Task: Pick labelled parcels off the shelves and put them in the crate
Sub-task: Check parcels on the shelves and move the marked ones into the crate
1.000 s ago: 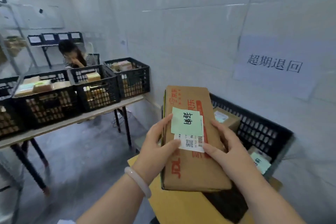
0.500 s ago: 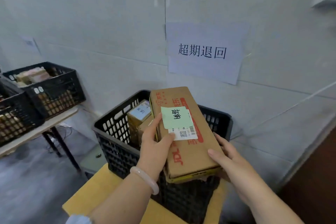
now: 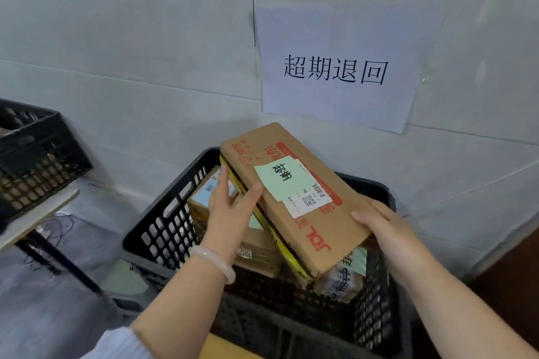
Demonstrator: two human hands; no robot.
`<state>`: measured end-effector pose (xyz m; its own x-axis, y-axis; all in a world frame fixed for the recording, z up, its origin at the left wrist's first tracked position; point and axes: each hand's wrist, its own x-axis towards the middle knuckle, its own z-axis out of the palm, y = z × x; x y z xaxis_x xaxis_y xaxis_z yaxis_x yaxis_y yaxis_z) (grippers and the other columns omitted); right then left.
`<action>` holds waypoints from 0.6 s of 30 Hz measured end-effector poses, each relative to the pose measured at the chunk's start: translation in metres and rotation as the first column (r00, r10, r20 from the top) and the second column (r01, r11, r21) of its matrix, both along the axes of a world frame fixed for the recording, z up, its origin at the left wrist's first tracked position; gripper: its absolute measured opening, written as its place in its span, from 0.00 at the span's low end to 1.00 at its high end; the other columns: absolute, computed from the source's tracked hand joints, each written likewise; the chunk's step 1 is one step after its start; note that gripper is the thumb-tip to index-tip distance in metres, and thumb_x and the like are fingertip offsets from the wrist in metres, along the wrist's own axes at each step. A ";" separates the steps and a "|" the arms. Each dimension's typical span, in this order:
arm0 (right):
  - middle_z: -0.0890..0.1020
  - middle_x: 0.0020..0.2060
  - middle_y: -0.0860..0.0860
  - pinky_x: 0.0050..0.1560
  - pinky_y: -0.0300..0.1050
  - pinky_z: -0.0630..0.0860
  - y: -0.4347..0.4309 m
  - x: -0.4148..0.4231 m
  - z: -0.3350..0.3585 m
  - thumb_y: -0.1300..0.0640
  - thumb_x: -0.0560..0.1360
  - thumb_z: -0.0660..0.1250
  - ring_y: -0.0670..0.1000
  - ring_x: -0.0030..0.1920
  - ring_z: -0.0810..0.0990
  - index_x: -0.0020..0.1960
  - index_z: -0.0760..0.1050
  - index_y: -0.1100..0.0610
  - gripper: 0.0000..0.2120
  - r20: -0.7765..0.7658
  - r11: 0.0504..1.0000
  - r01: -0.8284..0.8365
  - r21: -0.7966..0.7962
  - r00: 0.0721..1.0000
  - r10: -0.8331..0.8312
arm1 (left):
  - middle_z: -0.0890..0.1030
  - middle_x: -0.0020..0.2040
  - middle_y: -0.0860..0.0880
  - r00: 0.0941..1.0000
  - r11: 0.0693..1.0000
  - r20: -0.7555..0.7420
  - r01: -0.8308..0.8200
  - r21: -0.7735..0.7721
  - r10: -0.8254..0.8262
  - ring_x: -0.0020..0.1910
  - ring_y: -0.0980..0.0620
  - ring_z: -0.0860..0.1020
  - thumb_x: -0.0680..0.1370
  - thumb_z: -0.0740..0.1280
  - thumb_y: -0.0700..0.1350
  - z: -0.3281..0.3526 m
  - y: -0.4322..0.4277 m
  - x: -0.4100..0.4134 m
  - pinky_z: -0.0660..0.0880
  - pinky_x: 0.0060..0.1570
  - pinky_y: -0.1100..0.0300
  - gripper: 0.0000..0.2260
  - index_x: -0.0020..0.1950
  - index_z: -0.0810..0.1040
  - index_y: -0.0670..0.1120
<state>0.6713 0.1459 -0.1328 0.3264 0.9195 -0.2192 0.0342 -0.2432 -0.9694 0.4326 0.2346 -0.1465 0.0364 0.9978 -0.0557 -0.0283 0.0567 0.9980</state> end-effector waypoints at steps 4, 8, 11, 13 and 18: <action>0.84 0.52 0.50 0.51 0.47 0.75 0.025 -0.001 -0.001 0.55 0.75 0.67 0.50 0.51 0.83 0.62 0.77 0.49 0.15 0.029 0.998 -0.046 -0.031 0.998 0.047 | 0.64 0.75 0.56 0.996 0.998 0.093 0.002 -0.063 0.004 0.71 0.53 0.66 0.71 0.74 0.59 -0.008 0.041 -0.033 0.64 0.71 0.46 0.43 0.77 0.49 0.67; 0.81 0.57 0.49 0.56 0.52 0.78 0.055 -0.013 -0.009 0.54 0.75 0.69 0.51 0.54 0.82 0.64 0.74 0.41 0.19 0.050 1.000 -0.019 -0.016 0.999 0.020 | 0.69 0.72 0.52 0.999 0.994 0.033 -0.015 -0.106 0.019 0.69 0.50 0.69 0.69 0.76 0.57 -0.022 0.068 -0.058 0.69 0.68 0.44 0.44 0.78 0.54 0.62; 0.76 0.62 0.47 0.59 0.53 0.76 0.066 -0.031 -0.021 0.43 0.72 0.71 0.50 0.56 0.80 0.71 0.66 0.38 0.29 0.103 0.998 0.029 -0.049 0.994 -0.024 | 0.67 0.74 0.50 0.995 0.987 -0.072 -0.080 -0.139 0.071 0.69 0.47 0.69 0.65 0.76 0.61 -0.037 0.073 -0.068 0.68 0.68 0.41 0.46 0.76 0.55 0.62; 0.73 0.64 0.47 0.54 0.45 0.75 0.071 -0.046 -0.026 0.42 0.74 0.68 0.48 0.57 0.78 0.75 0.60 0.41 0.32 0.165 0.995 0.071 -0.063 0.984 -0.060 | 0.67 0.73 0.50 0.992 0.987 -0.095 -0.101 -0.129 0.089 0.69 0.46 0.69 0.68 0.76 0.60 -0.047 0.074 -0.073 0.69 0.68 0.41 0.42 0.76 0.56 0.61; 0.64 0.74 0.46 0.61 0.47 0.70 0.062 -0.066 -0.023 0.42 0.72 0.68 0.49 0.70 0.67 0.74 0.59 0.40 0.34 0.282 0.978 0.187 0.096 0.937 -0.207 | 0.68 0.72 0.51 0.993 0.990 -0.093 -0.086 -0.110 0.076 0.69 0.47 0.70 0.70 0.75 0.59 -0.054 0.084 -0.080 0.69 0.68 0.41 0.40 0.75 0.56 0.61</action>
